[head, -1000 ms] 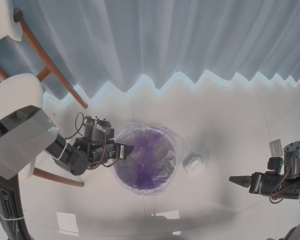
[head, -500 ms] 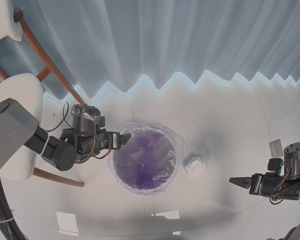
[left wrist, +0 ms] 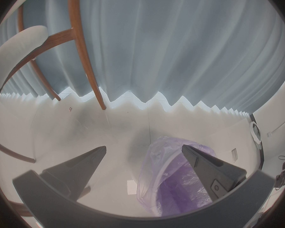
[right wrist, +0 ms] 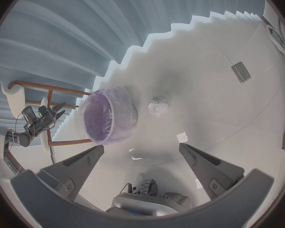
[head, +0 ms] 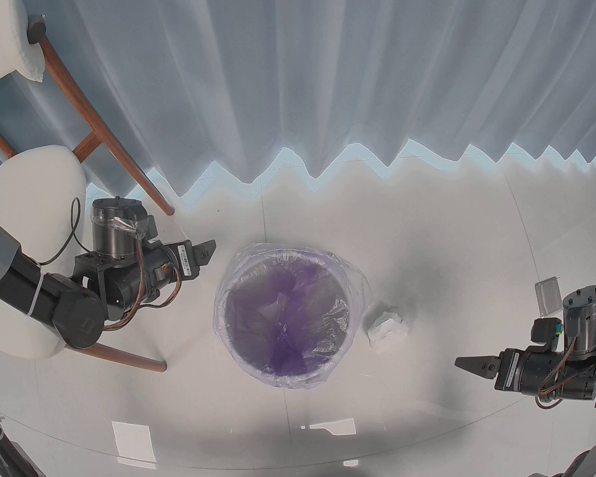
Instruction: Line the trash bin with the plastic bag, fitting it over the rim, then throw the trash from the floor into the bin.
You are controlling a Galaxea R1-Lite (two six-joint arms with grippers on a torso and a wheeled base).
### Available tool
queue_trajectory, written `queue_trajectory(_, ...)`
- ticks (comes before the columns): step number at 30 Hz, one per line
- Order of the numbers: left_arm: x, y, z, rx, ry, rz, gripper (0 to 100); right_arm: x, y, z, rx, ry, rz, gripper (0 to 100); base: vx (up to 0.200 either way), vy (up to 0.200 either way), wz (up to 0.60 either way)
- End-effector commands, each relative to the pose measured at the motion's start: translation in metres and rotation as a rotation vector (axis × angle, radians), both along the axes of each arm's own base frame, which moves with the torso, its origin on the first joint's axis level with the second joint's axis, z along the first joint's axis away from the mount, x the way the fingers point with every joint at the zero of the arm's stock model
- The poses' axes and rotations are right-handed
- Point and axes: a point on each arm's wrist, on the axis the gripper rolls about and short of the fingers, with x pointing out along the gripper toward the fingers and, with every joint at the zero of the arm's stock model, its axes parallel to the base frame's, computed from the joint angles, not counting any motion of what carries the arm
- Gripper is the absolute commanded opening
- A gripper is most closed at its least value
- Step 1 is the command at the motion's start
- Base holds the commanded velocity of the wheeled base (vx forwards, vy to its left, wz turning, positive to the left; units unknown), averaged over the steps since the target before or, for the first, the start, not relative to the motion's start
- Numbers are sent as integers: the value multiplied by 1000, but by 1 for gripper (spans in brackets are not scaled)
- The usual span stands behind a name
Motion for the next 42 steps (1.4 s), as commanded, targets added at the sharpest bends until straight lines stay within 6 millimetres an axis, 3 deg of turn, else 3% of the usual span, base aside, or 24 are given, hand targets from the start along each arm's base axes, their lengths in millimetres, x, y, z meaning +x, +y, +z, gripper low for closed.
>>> queue_trajectory(1, -9, 4, -1, -19, 0, 7, 100, 0, 0, -1, 0, 3, 0, 100, 0, 0, 0)
queue_trajectory(7, -14, -7, 8, -128, -14, -2, 100, 0, 1, -1, 1, 8, 5, 100, -133, 0, 0)
queue_trajectory(13, 14, -20, 43, -348, -215, 32, 100, -1, 2, -2, 2, 14, 9, 100, -100, 0, 0)
queue_trajectory(17, 15, -20, 65, -494, -271, 44, 100, -2, 2, -2, 1, 17, 9, 100, 0, 0, 0)
queue_trajectory(18, 14, -21, 79, -590, -293, 40, 100, -3, 2, -4, 0, 20, 9, 100, 0, 0, 0)
queue_trajectory(24, 19, -30, 110, -912, -287, 26, 100, -4, 1, -5, -1, 24, 9, 100, 0, 0, 0)
queue_trajectory(27, 17, -37, 95, -860, -169, 44, 100, -5, 1, -6, -2, 27, 9, 100, 0, 0, 0)
queue_trajectory(34, 13, -43, 85, -705, 48, 0, 100, -10, 0, -7, -2, 32, 8, 100, 0, 0, 0)
queue_trajectory(35, 17, -38, 77, -539, 81, -12, 100, -12, -1, -9, -4, 37, 9, 100, 0, 0, 0)
queue_trajectory(38, 30, -22, 61, -298, 54, -30, 100, -13, -1, -9, -3, 38, 8, 100, 0, 0, 0)
queue_trajectory(39, 30, -22, 61, -298, 54, -30, 100, -13, -1, -9, -3, 38, 8, 100, 0, 0, 0)
queue_trajectory(42, 57, 15, 42, 15, 26, -34, 100, -14, -1, -11, -4, 44, 10, 100, 0, 0, 0)
